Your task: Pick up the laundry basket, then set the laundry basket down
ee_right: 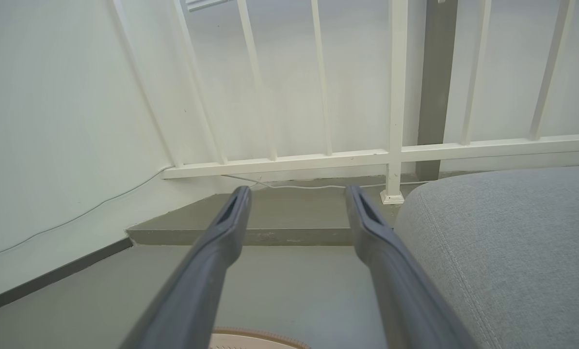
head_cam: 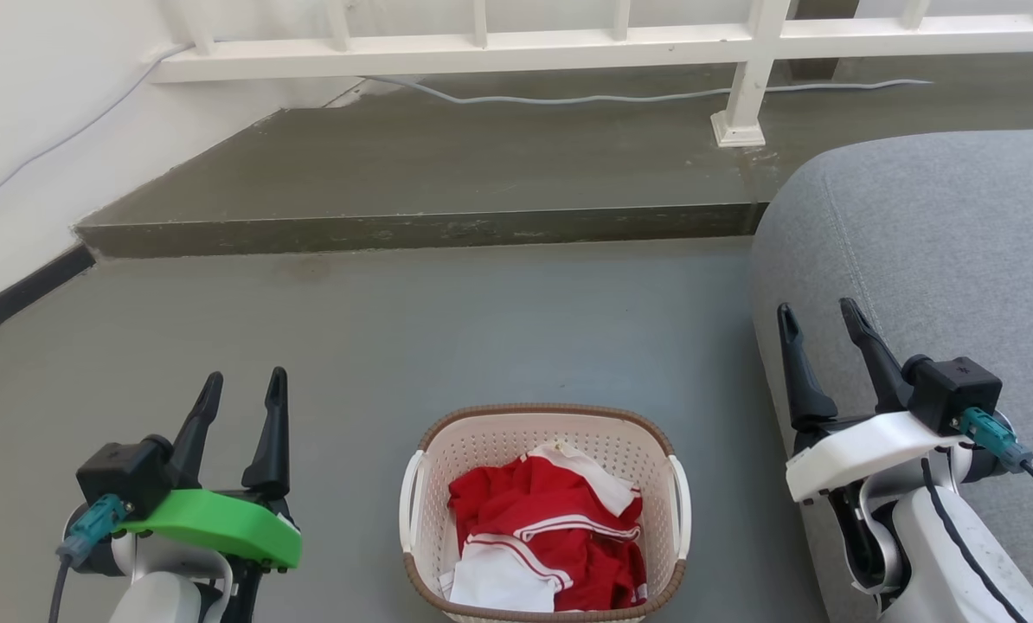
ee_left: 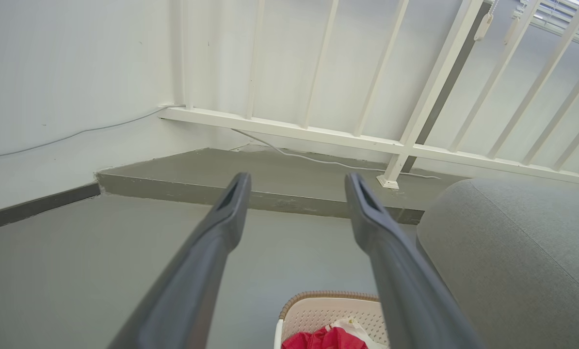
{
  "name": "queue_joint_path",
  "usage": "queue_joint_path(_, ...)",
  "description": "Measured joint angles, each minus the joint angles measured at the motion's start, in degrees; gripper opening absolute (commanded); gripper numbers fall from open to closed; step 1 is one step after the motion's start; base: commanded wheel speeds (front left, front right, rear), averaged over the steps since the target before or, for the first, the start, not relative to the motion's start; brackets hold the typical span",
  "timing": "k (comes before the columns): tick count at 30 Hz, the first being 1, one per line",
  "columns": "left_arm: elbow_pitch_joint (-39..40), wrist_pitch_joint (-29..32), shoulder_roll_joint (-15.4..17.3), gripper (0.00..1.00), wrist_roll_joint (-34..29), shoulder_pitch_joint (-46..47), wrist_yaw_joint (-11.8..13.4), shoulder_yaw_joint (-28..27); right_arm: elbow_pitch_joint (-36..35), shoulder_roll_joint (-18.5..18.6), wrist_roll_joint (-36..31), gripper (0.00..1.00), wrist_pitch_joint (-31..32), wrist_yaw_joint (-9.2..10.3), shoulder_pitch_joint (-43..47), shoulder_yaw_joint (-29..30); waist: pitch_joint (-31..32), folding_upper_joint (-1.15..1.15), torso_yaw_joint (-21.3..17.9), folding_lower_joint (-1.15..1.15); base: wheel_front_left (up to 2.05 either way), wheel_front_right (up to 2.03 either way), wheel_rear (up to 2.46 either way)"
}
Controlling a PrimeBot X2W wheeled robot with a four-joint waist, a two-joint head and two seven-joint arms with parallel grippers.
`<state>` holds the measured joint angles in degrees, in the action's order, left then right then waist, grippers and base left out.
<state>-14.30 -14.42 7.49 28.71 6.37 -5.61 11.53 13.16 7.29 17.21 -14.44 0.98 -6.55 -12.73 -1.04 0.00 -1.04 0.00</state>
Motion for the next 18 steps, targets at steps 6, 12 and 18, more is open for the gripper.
queue_joint_path(6, 0.3, 0.0, -0.8, 1.0, -1.3, -0.7, -0.3, -0.6, -0.3, -0.4, -0.5, 1.0, 0.0, -0.77, 0.1, 0.8, -0.2, 0.0, -0.2, 0.0, 0.0, 0.0, 0.0)
queue_joint_path(12, 0.3, 0.0, -1.1, 1.0, -1.4, -0.8, -0.7, -1.3, -0.3, -0.8, -0.9, 1.0, 0.0, -1.46, 0.2, 1.4, -0.3, 0.0, -0.4, 0.0, 0.0, 0.0, 0.0)
queue_joint_path(18, -0.9, 0.2, -1.7, 0.0, -1.4, -1.1, -0.7, -1.2, 0.9, -1.4, -1.2, 0.0, 0.0, -1.58, 1.0, 1.3, -0.4, 0.0, -0.6, 0.0, 0.0, 0.0, 0.0)
